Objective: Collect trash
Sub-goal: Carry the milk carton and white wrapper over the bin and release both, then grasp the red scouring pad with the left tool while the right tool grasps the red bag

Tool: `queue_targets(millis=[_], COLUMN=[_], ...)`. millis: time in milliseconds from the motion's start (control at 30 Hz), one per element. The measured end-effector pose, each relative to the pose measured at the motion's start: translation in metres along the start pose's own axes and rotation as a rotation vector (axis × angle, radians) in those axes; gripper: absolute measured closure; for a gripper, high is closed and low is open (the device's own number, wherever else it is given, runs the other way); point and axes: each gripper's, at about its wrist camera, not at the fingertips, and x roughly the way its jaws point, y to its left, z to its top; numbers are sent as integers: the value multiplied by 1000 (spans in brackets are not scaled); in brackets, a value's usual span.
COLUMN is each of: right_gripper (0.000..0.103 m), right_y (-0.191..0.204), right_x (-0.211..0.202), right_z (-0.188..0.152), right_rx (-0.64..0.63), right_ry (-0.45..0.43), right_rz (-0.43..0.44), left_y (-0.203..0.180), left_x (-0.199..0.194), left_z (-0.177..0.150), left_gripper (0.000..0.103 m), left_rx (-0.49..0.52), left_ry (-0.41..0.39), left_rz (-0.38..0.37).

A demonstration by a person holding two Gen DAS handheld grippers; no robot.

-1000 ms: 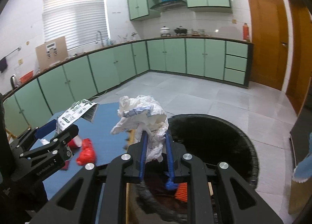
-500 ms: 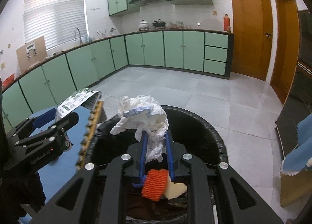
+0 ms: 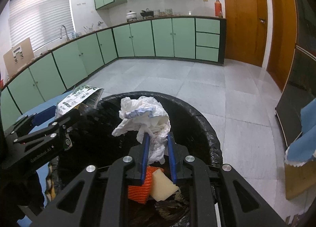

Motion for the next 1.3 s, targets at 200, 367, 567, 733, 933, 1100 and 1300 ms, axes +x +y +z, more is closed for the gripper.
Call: queue_targets(millis=[200,367,567,733,933,1100,1300], right_gripper=[58,20,8,6,6,6,6], right_y=[-8,-12,0,27,71,111,160], right_x=[10,2,-13,-32,-46,-52,-53], right_z=[-7,-10,-8,-6,-6,-9,-17], right_rx=[7,24,7,-12,-44,-67,-121], right_ry=[21,4,-26,-57,-75,-84,-93], right_rz=[-13,-40,-50,-11,54,115,184], left_y=[0,7,29,51,89,126,175], left_x=[8,0,-27,-61,-107,-143,-168], left_z=[3,6,8,4,-6,-22,-44], left_gripper=[29,27,23,22,22,22,22], left_rx=[-12,-19,-42,-52,-85,-120,-167], left_ry=[28,21,-10,-45,-79,-95,-81], left_rz=[-41,-38,-7,38,103,196,301])
